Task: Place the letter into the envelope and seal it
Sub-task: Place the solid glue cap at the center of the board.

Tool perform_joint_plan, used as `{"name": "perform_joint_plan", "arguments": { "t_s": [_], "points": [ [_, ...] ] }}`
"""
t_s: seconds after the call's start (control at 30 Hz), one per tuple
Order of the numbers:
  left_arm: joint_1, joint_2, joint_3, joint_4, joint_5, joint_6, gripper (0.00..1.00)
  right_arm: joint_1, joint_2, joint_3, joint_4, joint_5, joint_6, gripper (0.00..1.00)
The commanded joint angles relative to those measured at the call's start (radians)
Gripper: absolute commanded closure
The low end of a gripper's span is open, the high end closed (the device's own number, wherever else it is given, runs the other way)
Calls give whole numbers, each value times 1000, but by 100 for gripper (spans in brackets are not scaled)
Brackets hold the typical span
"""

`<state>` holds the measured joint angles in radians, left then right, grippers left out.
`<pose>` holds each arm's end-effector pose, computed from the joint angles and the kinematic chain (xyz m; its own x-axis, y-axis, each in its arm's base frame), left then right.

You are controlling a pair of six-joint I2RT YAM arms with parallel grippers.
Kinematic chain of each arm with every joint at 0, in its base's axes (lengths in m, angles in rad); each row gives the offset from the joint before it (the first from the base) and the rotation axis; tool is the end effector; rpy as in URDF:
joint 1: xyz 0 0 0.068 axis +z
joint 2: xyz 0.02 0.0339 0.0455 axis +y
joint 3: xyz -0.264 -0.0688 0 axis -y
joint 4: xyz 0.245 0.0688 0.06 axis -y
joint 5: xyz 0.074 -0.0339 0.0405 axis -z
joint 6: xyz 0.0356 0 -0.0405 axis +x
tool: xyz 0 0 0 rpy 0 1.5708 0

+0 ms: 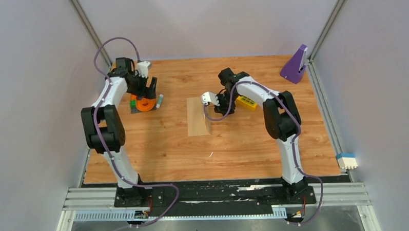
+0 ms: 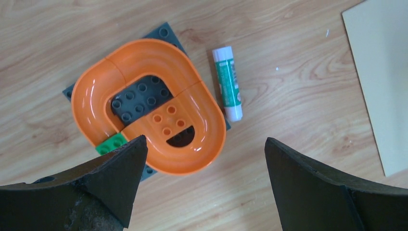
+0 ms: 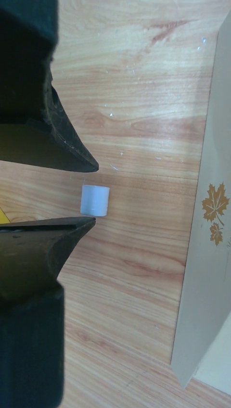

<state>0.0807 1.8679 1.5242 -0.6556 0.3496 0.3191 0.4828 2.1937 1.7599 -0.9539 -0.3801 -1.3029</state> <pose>0.4060 0.0206 0.2495 -0.7619 0.2341 -0.6040 0.3664 0.9246 -0.1039 0.3845 0.2165 0.1741 0.2429 -0.8837 -0.4000 -0.9698 -0.2308 -0.0790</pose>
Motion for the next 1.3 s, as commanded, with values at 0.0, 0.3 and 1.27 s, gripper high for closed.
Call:
{"name": "perform_joint_plan", "arguments": {
  "t_s": [0.0,0.3,1.27],
  "points": [
    [-47,32,117,37,-47,-46,0,-16,-32,56,-56,-95,72,57],
    [-113,136,218,13,-117,-73,1,-22,-117,104,-87,-127,176,53],
    [-248,579,721,-496,-359,15,33,-101,-673,-288,27,-351,356,53]
  ]
}}
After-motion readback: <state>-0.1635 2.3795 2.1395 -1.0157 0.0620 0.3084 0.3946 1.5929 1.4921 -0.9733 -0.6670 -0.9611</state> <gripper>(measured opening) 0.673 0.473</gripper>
